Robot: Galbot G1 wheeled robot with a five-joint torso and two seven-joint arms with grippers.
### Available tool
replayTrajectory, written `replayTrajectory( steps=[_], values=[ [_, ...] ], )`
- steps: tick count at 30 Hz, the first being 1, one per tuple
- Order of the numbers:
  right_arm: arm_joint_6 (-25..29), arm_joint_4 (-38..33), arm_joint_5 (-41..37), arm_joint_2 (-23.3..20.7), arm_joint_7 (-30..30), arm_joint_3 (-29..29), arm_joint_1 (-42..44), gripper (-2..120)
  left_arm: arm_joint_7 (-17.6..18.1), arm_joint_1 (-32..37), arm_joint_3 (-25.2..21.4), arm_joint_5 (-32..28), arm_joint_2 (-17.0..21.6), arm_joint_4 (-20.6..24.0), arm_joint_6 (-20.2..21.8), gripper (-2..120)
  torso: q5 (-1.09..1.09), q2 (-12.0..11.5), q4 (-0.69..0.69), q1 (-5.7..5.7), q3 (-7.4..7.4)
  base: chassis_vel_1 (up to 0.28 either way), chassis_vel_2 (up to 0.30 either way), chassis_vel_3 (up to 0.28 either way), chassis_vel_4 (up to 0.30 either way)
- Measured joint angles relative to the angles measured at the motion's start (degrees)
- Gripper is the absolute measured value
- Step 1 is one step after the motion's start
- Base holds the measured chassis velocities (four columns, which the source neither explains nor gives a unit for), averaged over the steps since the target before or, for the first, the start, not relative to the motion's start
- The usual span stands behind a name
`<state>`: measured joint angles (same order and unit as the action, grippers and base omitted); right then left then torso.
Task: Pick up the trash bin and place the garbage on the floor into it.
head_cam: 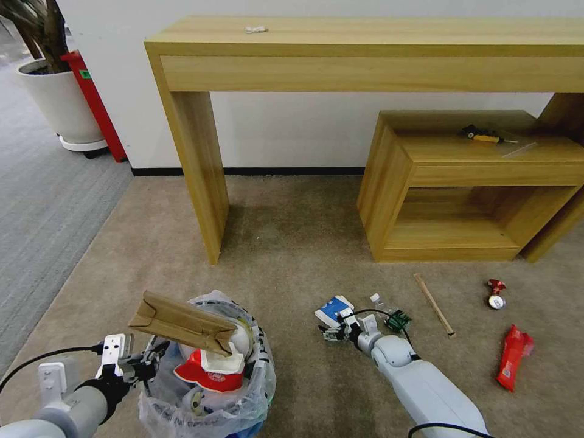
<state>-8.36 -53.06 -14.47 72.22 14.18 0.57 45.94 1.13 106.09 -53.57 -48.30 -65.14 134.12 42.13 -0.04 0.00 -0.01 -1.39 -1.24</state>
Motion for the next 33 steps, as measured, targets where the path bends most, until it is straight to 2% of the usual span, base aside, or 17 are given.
replayTrajectory(
  steps=[2,3,5,6,10,11,14,15,18,19,21,23,25,33],
  values=[
    [-0.2,0.2,0.6,0.4,-0.6,0.1,-0.4,83,-0.3,-0.2,0.0,0.0,0.0,-0.1,0.0,0,0.01,0.0,0.00,0.00,0.00,0.000,0.000,0.000,0.000],
    [-0.2,0.2,0.6,0.4,-0.6,0.1,-0.4,83,-0.3,-0.2,0.0,0.0,0.0,-0.1,0.0,0,0.01,0.0,0.00,0.00,0.00,0.000,0.000,0.000,0.000],
    [-0.4,0.5,1.6,0.7,-1.0,0.3,-0.6,71,-0.9,-0.3,-0.1,0.1,0.0,-0.2,0.0,0,0.01,0.0,0.00,0.00,0.00,0.000,0.000,0.000,0.000],
    [-0.4,0.5,1.6,0.7,-1.0,0.3,-0.6,71,-0.9,-0.3,-0.1,0.1,0.0,-0.2,0.0,0,0.01,0.0,0.00,0.00,0.00,0.000,0.000,0.000,0.000],
    [-0.4,1.3,2.8,1.1,-2.1,0.5,-0.8,53,-1.8,-0.6,-0.2,0.3,0.1,-0.6,0.0,0,0.02,0.0,0.00,0.00,0.00,0.000,0.000,0.000,0.000],
    [-0.4,1.3,2.8,1.1,-2.1,0.5,-0.8,53,-1.8,-0.6,-0.2,0.3,0.1,-0.6,0.0,0,0.02,0.0,0.00,0.00,0.00,0.000,0.000,0.000,0.000],
    [-0.2,1.7,4.1,1.3,-2.6,0.5,-0.9,38,-2.3,-1.0,-0.1,0.5,0.3,-1.0,0.0,0,0.02,0.0,0.02,0.00,0.01,0.000,0.000,0.000,0.000],
    [-0.2,1.7,4.1,1.3,-2.6,0.5,-0.9,38,-2.3,-1.0,-0.1,0.5,0.3,-1.0,0.0,0,0.02,0.0,0.02,0.00,0.01,0.000,0.000,0.000,0.000],
    [0.8,2.7,6.8,1.7,-3.3,0.2,-1.1,24,-2.7,-1.7,0.1,0.5,0.7,-1.3,0.0,0,0.04,0.0,0.03,0.01,0.00,0.000,0.000,0.000,0.000],
    [0.8,2.7,6.8,1.7,-3.3,0.2,-1.1,24,-2.7,-1.7,0.1,0.5,0.7,-1.3,0.0,0,0.04,0.0,0.03,0.01,0.00,0.000,0.000,0.000,0.000],
    [1.0,3.1,7.4,1.8,-3.9,0.0,-1.2,13,-2.8,-2.2,0.1,0.4,1.0,-1.7,0.0,0,0.01,0.0,0.02,0.01,0.01,0.000,0.000,0.000,0.000],
    [1.2,3.3,7.7,1.9,-4.2,-0.1,-1.2,10,-2.9,-2.4,0.2,0.3,1.2,-1.8,0.0,0,0.01,0.0,0.01,0.01,0.00,0.000,0.000,0.000,0.000],
    [1.4,3.1,8.3,2.0,-4.8,-0.5,-1.2,0,-2.9,-2.8,0.2,0.2,1.4,-2.2,0.0,0,0.01,0.0,0.00,0.01,0.00,0.000,0.000,0.000,0.000],
    [1.7,0.8,10.0,1.8,-5.8,-2.0,0.1,0,-3.1,-3.8,0.7,0.0,1.8,-2.6,0.0,0,0.01,0.0,-0.01,0.01,0.00,0.000,0.000,0.000,0.000]
  ],
)
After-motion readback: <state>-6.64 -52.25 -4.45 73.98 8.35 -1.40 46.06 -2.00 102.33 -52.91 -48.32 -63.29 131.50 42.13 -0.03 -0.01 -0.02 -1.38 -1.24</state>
